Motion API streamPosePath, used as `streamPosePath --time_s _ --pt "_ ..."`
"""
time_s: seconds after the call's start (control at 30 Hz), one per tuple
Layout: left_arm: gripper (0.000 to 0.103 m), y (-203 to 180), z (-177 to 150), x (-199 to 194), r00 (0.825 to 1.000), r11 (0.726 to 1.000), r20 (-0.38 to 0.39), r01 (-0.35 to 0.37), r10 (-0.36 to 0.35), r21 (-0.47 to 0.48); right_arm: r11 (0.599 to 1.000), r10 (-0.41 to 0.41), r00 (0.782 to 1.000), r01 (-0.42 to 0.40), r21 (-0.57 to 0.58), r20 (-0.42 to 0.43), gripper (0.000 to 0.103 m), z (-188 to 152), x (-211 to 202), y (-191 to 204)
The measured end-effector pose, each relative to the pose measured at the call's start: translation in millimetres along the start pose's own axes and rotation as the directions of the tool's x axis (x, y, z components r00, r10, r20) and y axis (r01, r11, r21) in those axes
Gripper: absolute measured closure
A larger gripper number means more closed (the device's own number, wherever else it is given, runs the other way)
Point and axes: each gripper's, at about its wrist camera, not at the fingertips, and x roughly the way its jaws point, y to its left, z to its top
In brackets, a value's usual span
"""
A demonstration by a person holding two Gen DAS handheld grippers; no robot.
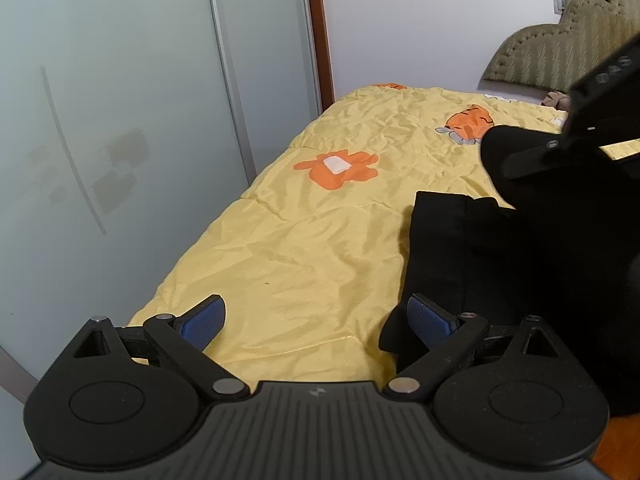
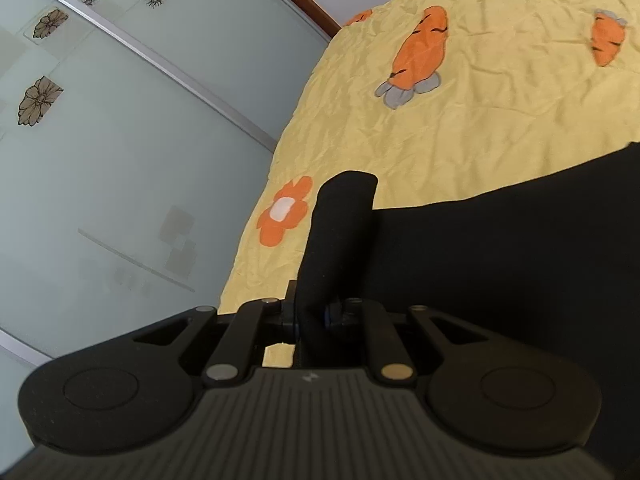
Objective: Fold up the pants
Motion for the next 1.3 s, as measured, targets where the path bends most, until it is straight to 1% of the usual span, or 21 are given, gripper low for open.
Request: streamPosePath --time_s 0.1,0.2,0.23,0.27,0.33,0.47,0.57,0.63,0.7,0.77,0.8,0.83,0.87,0.9,0.97,1.03,1.13,1.17,1.2,1.23,1.3 --pt "0.005 3 0 -2 1.000 1.000 -0.001 -0.014 0.014 0.003 1.000 -0.013 1.000 0.013 -0.009 -0.008 0.091 0 13 7" --pt "0.005 5 0 -4 1.000 1.000 -0.003 -0.023 0.023 0.002 1.000 -0.028 0.999 0.028 -0.003 -0.019 0.083 -4 28 9" --pt "0.005 6 -1 -5 1.000 1.000 -0.004 -0.026 0.026 0.002 1.000 -0.023 0.999 0.023 0.006 -0.032 0.072 -5 34 8" --pt "0.005 7 -1 -5 1.000 1.000 -0.007 -0.030 0.030 0.004 1.000 -0.010 0.999 0.011 0.012 -0.054 0.052 -6 41 7" --pt "0.005 7 -1 -6 0.999 0.999 -0.013 -0.044 0.045 0.020 0.999 0.033 0.997 -0.033 0.005 -0.076 0.032 -9 49 9" --pt "0.005 12 -4 -13 0.996 0.995 0.005 -0.094 0.094 0.041 0.975 0.221 0.974 -0.221 0.021 -0.051 0.030 -9 28 14" --pt "0.005 19 -7 -15 0.991 0.991 0.007 -0.134 0.134 0.029 0.971 0.235 0.971 -0.237 0.042 0.050 0.023 -5 -6 2" --pt "0.005 25 -10 -14 0.986 0.986 0.000 -0.166 0.166 0.005 0.957 0.268 0.960 -0.274 0.097 0.076 0.022 -8 -21 -11" --pt "0.005 31 -11 -13 0.984 0.983 -0.018 -0.177 0.177 -0.040 0.930 0.329 0.944 -0.330 0.162 0.038 0.018 -21 -19 -20" --pt "0.005 38 -9 -15 0.988 0.985 -0.030 -0.151 0.148 -0.088 0.913 0.366 0.930 -0.353 0.206 -0.028 0.016 -37 -5 -25" --pt "0.005 40 -7 -17 0.991 0.986 -0.028 -0.131 0.129 -0.106 0.927 0.333 0.941 -0.314 0.206 -0.062 0.016 -44 5 -26" --pt "0.005 40 -3 -21 0.994 0.986 -0.017 -0.113 0.111 -0.120 0.951 0.265 0.960 -0.245 0.190 -0.087 0.019 -51 15 -26" --pt "0.005 40 0 -25 0.995 0.987 0.003 -0.097 0.098 -0.128 0.962 0.234 0.967 -0.215 0.169 -0.097 0.023 -54 22 -29" --pt "0.005 40 4 -29 0.996 0.989 0.027 -0.076 0.081 -0.130 0.962 0.236 0.967 -0.219 0.165 -0.092 0.023 -56 21 -30" --pt "0.005 35 16 -32 0.998 0.990 0.051 -0.025 0.032 -0.135 0.945 0.281 0.957 -0.264 0.194 -0.068 0.013 -53 9 -30" --pt "0.005 26 29 -33 0.997 0.990 0.072 0.048 -0.039 -0.133 0.936 0.309 0.951 -0.300 0.183 -0.023 0.012 -49 -6 -27" --pt "0.005 3 44 -34 0.981 0.979 0.086 0.180 -0.172 -0.098 0.954 0.266 0.962 -0.272 0.124 0.063 0.011 -41 -34 -31" --pt "0.005 -5 46 -33 0.974 0.973 0.081 0.216 -0.210 -0.083 0.970 0.218 0.971 -0.227 0.090 0.098 0.011 -39 -44 -34" --pt "0.005 -14 47 -31 0.968 0.966 0.068 0.248 -0.243 -0.075 0.990 0.134 0.981 -0.140 0.034 0.140 0.011 -37 -56 -37" --pt "0.005 -22 46 -28 0.960 0.958 0.056 0.279 -0.275 -0.067 0.999 0.042 0.982 -0.036 -0.036 0.186 0.011 -32 -67 -41" --pt "0.005 -36 41 -16 0.942 0.941 0.026 0.334 -0.334 -0.048 0.962 -0.156 0.948 0.210 -0.175 0.277 0.011 -34 -84 -43"
